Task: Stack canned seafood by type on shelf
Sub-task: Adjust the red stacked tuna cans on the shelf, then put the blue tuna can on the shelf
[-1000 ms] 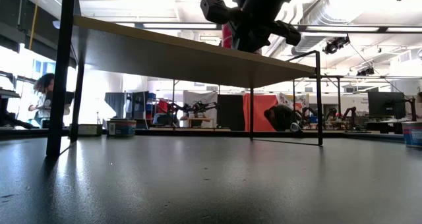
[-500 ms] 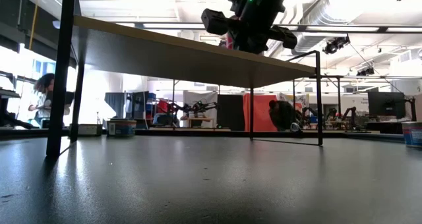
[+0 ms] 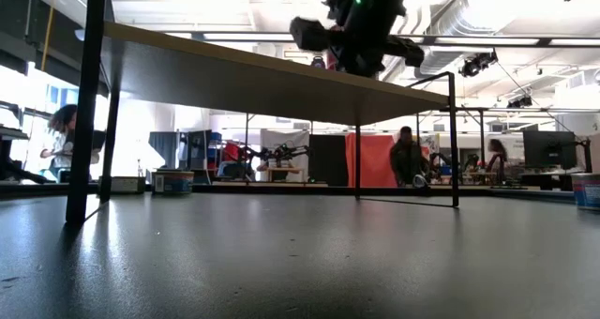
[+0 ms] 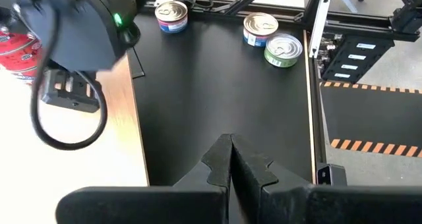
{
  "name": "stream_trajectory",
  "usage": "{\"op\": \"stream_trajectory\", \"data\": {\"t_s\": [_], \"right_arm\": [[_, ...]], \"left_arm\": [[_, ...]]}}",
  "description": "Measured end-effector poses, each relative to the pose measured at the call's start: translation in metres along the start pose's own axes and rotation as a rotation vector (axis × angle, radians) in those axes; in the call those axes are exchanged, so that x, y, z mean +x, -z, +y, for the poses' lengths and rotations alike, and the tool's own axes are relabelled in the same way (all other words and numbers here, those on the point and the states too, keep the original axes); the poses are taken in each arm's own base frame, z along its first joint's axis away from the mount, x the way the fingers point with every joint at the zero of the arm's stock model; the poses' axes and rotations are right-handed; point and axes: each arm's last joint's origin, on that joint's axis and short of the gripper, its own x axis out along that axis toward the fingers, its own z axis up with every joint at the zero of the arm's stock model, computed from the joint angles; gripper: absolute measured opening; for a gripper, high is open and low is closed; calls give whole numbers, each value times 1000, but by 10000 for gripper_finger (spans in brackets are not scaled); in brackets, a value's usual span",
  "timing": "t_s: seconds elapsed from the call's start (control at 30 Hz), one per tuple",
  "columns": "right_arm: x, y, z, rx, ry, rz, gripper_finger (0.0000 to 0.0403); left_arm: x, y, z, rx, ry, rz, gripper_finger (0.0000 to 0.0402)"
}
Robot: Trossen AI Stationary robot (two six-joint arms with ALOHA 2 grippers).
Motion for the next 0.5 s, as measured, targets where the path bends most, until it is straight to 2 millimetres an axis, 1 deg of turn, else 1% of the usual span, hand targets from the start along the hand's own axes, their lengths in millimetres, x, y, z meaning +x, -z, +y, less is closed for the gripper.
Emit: {"op": "stream_trajectory", "data": {"t_s": [0.1,0.17,0.23,0.3,0.33,0.4,0.5], "right_arm": [[-18,-10,6,-44,-52,7,0],[-32,-17,13,-81,-117,21,0],[-49,-21,19,-134,-197,51,0],[-66,-20,25,-201,-286,86,0],[-75,-17,28,-236,-338,117,0],[-91,-6,33,-317,-442,197,0],[-106,27,34,-428,-532,340,0]], "left_arm": [[0,0,0,1,-1,-1,0],[0,0,0,1,-1,-1,0],[0,0,0,-1,-1,-1,0],[0,0,0,-3,-1,-1,0],[0,0,0,-6,-1,-1,0],[0,0,0,-23,-1,-1,0],[0,0,0,-47,-1,-2,0]]}}
